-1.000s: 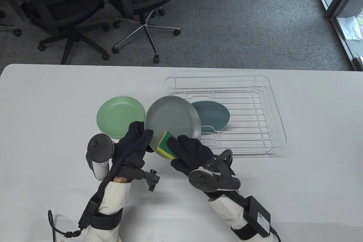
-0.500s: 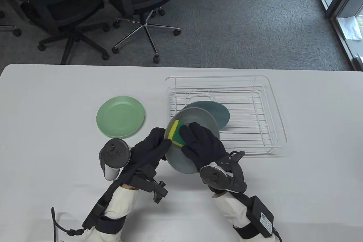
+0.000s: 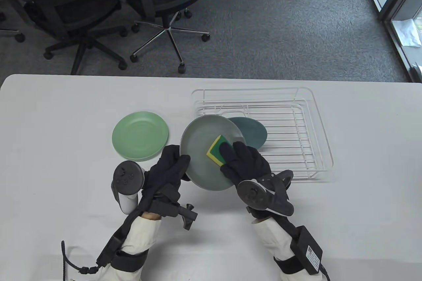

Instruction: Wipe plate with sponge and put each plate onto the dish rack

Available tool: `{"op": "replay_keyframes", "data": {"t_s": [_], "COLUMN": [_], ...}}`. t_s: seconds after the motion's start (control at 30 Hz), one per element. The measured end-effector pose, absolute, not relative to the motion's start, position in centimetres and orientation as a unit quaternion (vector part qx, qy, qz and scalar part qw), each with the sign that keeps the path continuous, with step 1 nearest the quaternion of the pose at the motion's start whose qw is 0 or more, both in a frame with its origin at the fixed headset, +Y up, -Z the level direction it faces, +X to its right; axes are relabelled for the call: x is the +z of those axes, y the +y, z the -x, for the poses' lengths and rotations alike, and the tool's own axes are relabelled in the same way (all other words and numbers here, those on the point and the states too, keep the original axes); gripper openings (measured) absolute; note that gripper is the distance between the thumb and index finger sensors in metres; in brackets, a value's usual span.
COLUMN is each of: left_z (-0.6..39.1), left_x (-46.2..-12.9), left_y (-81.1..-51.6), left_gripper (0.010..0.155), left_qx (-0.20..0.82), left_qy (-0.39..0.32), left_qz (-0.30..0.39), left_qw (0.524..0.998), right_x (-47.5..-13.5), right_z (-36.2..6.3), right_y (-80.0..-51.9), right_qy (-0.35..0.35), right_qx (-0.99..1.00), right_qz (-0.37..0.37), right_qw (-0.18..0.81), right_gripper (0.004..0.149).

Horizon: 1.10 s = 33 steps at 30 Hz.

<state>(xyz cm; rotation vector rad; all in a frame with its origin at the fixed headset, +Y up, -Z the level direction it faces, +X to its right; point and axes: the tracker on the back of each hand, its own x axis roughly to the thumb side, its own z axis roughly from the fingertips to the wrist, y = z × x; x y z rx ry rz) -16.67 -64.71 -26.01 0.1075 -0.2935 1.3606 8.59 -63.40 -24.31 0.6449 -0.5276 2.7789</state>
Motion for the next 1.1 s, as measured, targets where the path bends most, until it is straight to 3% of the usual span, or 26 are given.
{"op": "replay_keyframes", "data": {"t_s": [0.3, 0.83, 0.97, 1.1], "left_z": [16.8, 13.9, 13.7, 14.4], "left_x": [-26.2, -25.6, -25.5, -25.6], "left_y": [-64.9, -64.8, -64.8, -64.8], "left_gripper": [0.049, 0.048, 0.048, 0.049], "left_qx": [0.626, 0.584, 0.587, 0.601], "left_qy": [-0.132, -0.223, -0.218, -0.191], "left_qz": [-0.049, 0.005, 0.002, -0.013], "left_qw": [0.767, 0.781, 0.779, 0.776], "right_x": [-22.7, -24.3, -24.9, -25.2], "right_z": [-6.4, -8.9, -9.8, -10.2], "right_y": [-62.3, -63.3, -63.5, -63.4], "right_qy": [-0.056, -0.221, -0.226, -0.177], "right_qx": [0.928, 0.936, 0.946, 0.970], "right_qz": [-0.321, -0.207, -0.175, -0.151], "right_qw": [0.180, 0.178, 0.151, 0.075], "right_gripper": [0.055, 0.059, 0.060, 0.062]}}
